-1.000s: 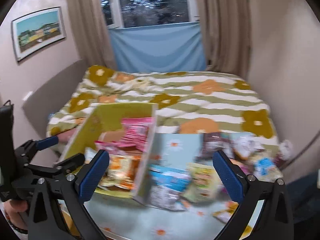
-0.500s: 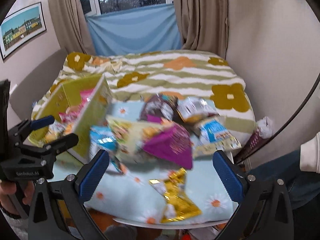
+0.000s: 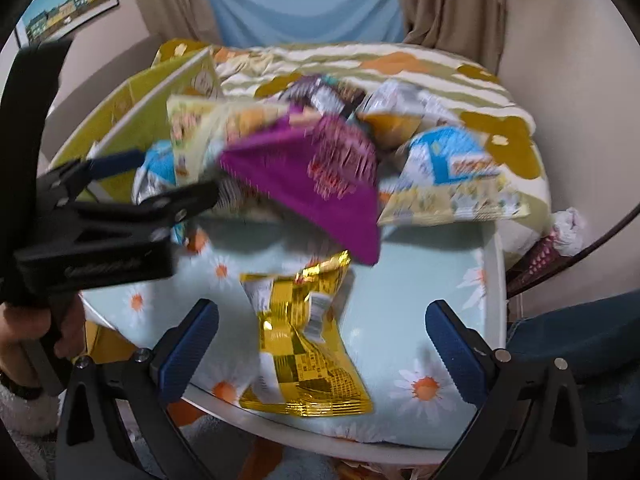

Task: Organize snacks
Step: 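Grasp the cartoon-printed bag with the left tool while the right grasps the gold bag, then lift both held bags and carry them toward the box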

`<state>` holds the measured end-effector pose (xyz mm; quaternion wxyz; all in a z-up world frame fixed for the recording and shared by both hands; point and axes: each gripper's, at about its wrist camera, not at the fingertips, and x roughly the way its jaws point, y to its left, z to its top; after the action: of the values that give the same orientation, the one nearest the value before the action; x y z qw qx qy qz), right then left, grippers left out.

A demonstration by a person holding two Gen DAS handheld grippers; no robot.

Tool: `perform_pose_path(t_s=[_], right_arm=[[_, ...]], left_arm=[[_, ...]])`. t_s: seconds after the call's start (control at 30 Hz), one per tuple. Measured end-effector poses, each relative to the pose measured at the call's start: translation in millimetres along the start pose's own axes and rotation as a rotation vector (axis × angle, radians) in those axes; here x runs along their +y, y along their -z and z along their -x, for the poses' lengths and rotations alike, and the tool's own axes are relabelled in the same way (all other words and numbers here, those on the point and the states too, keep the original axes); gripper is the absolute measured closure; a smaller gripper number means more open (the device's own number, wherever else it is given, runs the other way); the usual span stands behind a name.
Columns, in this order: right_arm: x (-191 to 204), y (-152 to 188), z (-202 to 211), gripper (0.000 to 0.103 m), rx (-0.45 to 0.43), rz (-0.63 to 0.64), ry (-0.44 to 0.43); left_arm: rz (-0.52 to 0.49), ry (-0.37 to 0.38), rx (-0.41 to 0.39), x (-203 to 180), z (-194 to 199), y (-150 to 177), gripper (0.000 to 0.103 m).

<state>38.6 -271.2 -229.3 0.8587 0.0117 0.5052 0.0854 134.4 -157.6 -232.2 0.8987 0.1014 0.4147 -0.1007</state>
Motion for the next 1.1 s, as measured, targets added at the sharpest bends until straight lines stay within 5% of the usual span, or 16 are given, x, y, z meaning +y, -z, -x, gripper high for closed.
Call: perform_pose_path(t_s=[0.27, 0.63, 1.1], right_arm=[[0.3, 4.8, -24.5, 0.004, 0.023, 0.023, -0.043], [4.2, 7.7, -40.9, 0.031, 0.062, 0.038, -0.075], [10.7, 11.8, -44.6, 0.048, 0.07, 0.044, -0.08]], left_arm=[[-0.032, -0.057, -0.029, -15.7, -18.8, -4.6, 0.0], [-0.057, -0.034, 0.012, -20.3, -30.1, -3.8, 0.053], [-0.024, -0.023, 0.011, -12.1, 0.8, -1.0, 0.054]])
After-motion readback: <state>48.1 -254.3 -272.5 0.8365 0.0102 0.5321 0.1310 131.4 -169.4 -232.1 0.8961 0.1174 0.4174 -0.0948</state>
